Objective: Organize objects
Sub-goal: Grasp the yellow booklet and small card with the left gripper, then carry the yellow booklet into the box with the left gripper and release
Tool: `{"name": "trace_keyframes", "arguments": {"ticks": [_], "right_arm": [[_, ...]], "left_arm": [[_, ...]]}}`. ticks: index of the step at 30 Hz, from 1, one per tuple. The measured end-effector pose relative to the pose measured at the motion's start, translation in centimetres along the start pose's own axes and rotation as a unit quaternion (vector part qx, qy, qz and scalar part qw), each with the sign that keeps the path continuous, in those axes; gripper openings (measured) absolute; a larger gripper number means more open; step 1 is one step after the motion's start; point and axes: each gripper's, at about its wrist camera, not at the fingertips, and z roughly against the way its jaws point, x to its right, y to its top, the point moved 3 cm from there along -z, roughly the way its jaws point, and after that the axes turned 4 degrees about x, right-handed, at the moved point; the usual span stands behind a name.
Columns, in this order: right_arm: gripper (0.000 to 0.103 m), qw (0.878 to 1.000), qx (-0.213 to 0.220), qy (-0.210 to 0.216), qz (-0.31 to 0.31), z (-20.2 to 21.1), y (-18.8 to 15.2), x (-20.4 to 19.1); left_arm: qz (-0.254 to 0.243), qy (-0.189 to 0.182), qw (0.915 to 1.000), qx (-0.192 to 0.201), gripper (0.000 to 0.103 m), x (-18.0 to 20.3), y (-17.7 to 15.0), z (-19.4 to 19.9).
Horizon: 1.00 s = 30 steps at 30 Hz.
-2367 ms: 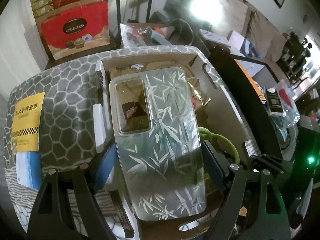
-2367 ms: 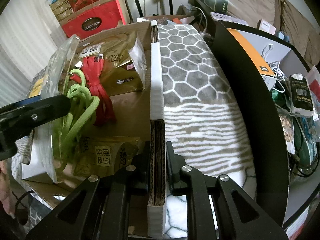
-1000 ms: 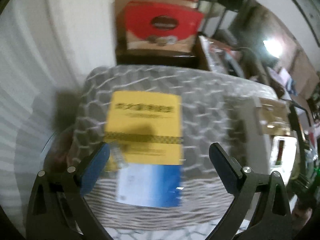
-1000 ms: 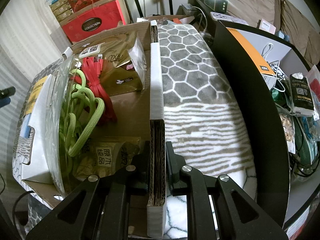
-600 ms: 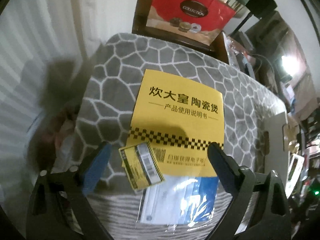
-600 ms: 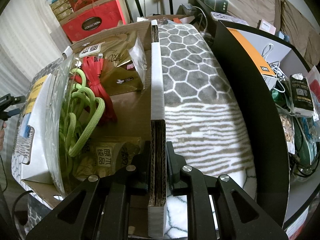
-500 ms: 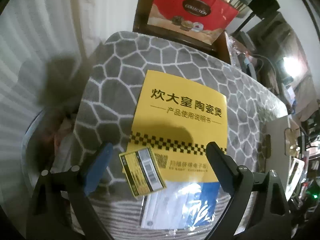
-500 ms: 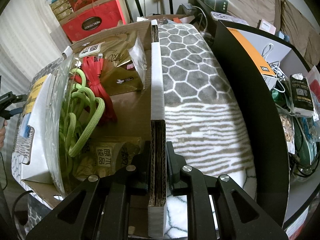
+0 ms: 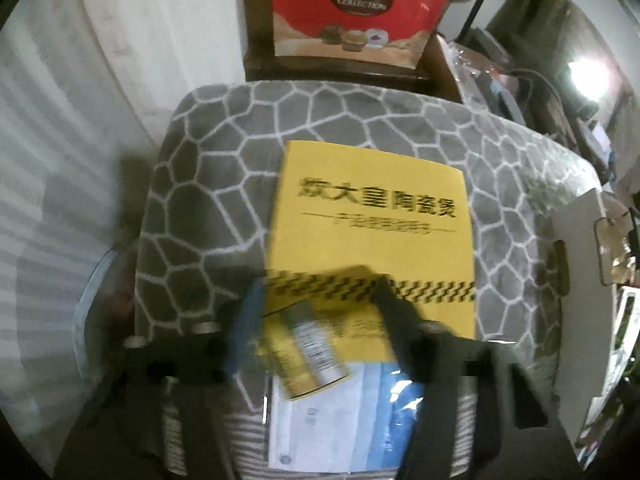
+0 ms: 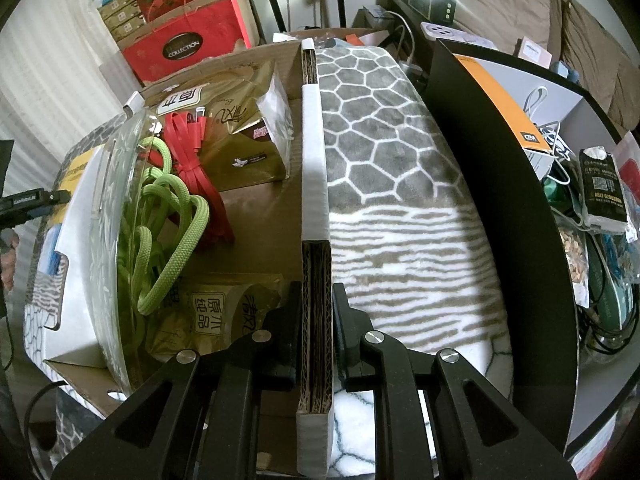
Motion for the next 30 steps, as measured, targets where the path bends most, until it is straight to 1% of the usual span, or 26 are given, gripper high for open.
{"name": "trace_keyframes", "arguments": {"ticks": [1,2,4,6,10,13,15,18,19,20,27,30], "right_arm": [[0.014,1.000,0.000,0.000,0.000,0.0,0.0,0.0],[0.014,1.000,0.000,0.000,0.000,0.0,0.0,0.0],[0.014,1.000,0.000,0.000,0.000,0.0,0.0,0.0],[0.014,1.000,0.000,0.000,0.000,0.0,-0.1,0.0],[0.014,1.000,0.000,0.000,0.000,0.0,0.0,0.0],[0.014,1.000,0.000,-0.001,0.001,-0.1,-0.1,0.0],[0.014,1.000,0.000,-0.001,0.001,-0.1,-0.2,0.0],[0.014,1.000,0.000,-0.001,0.000,-0.2,-0.2,0.0],[0.014,1.000,0.000,-0.001,0.000,-0.2,-0.2,0.0],[0.014,1.000,0.000,-0.002,0.000,-0.2,-0.3,0.0],[0.014,1.000,-0.001,-0.002,0.001,-0.2,-0.3,0.0],[0.014,1.000,-0.002,-0.002,0.001,-0.1,-0.3,0.0]], "left_arm": [[0.000,0.002,1.0000,-0.001,0.028,0.0,0.1,0.2],[-0.003,0.003,1.0000,-0.001,0.015,0.1,0.2,0.3],[-0.003,-0.006,1.0000,-0.002,0.007,0.3,0.4,0.4],[0.001,-0.023,0.9997,0.001,0.004,0.6,0.5,0.6],[0.018,-0.069,0.9974,0.012,0.003,1.1,0.5,1.5],[0.017,-0.086,0.9959,0.022,0.002,1.7,0.9,2.4],[0.016,-0.104,0.9940,0.029,0.002,2.2,1.2,3.1],[0.013,-0.134,0.9903,0.034,0.002,3.0,1.5,4.3],[0.016,-0.154,0.9875,0.033,0.002,3.3,1.7,4.7],[0.018,-0.162,0.9860,0.034,0.002,3.5,1.8,5.0],[0.010,-0.194,0.9788,0.064,0.000,5.7,2.4,8.2],[0.005,-0.212,0.9741,0.078,0.000,6.5,2.4,10.2]]}}
